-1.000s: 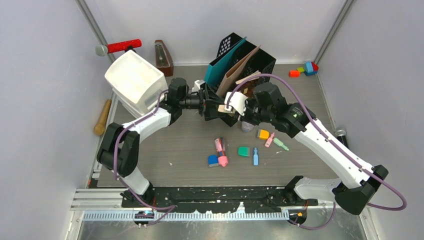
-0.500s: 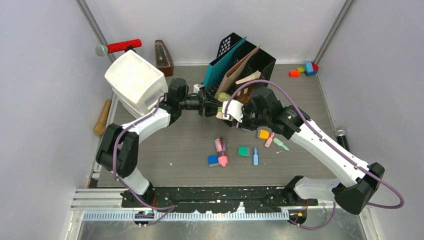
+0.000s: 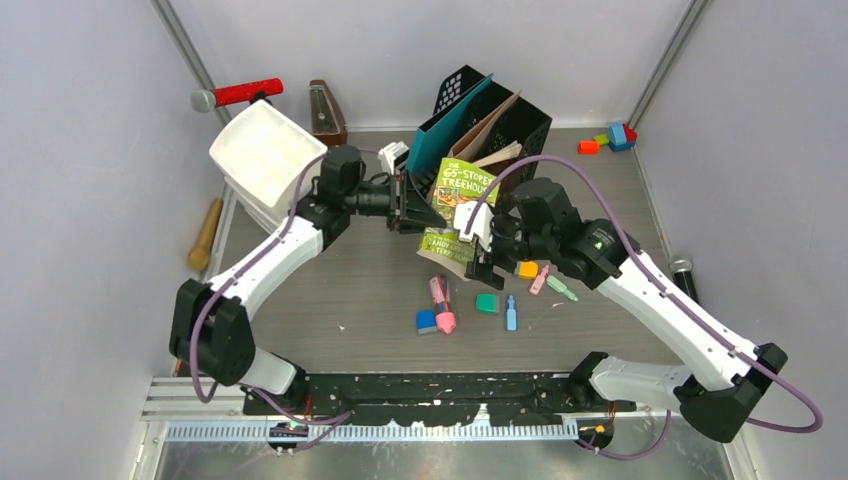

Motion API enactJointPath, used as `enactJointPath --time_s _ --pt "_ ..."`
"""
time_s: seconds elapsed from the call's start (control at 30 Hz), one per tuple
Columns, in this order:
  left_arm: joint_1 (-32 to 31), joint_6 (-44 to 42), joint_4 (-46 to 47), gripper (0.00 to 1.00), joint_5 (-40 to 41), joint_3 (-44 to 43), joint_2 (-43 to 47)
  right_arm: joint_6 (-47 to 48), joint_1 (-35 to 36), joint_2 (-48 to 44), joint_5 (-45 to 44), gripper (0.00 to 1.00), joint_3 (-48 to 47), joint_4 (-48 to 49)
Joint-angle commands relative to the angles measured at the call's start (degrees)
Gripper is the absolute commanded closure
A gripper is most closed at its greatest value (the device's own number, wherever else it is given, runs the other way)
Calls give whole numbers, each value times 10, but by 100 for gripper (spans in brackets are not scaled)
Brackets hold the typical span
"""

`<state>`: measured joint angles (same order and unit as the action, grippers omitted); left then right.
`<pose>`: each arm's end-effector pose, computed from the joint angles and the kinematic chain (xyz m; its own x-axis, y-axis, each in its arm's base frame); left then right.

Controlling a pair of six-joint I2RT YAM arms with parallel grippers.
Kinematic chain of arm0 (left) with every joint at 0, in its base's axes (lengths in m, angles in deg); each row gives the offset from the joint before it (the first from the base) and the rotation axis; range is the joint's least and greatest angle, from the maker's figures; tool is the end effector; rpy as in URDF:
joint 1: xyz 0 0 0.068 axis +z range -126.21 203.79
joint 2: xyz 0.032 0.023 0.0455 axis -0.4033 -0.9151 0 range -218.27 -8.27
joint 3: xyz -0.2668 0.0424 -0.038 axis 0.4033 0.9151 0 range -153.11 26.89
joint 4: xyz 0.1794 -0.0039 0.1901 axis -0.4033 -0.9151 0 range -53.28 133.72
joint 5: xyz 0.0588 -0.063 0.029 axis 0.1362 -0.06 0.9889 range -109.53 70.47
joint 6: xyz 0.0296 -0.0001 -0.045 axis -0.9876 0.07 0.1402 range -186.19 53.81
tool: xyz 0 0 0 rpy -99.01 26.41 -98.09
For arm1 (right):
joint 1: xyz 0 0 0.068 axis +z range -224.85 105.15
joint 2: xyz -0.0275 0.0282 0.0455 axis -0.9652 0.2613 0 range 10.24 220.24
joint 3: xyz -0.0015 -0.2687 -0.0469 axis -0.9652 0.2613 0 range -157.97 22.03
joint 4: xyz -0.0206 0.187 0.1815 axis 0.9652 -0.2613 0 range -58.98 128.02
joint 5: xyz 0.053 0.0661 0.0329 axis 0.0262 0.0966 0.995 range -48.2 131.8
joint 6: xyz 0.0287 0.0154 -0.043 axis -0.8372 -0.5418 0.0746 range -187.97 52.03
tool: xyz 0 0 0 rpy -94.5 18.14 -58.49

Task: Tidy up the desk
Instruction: Pick up the book from the center of the board.

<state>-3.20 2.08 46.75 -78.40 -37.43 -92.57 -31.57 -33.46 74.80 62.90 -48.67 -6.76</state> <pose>0.2828 -0.1782 0.3219 -0.9919 -0.0338 -0.1224 0.1158 0.1558 -0.9810 0.1622 0.1601 0.3708 0.1143 -0.6372 -0.7622 -0.9443 0.1687 -0.2827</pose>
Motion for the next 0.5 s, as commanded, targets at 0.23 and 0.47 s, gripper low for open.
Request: enactJointPath --time_s 0.23,0.47 --pt "-15 -552 -437 100 -15 -149 131 -107 -96 -57 41 11 -18 85" --pt "-21 -819 -544 100 117 -168 168 -210 -198 -54 130 8 -55 105"
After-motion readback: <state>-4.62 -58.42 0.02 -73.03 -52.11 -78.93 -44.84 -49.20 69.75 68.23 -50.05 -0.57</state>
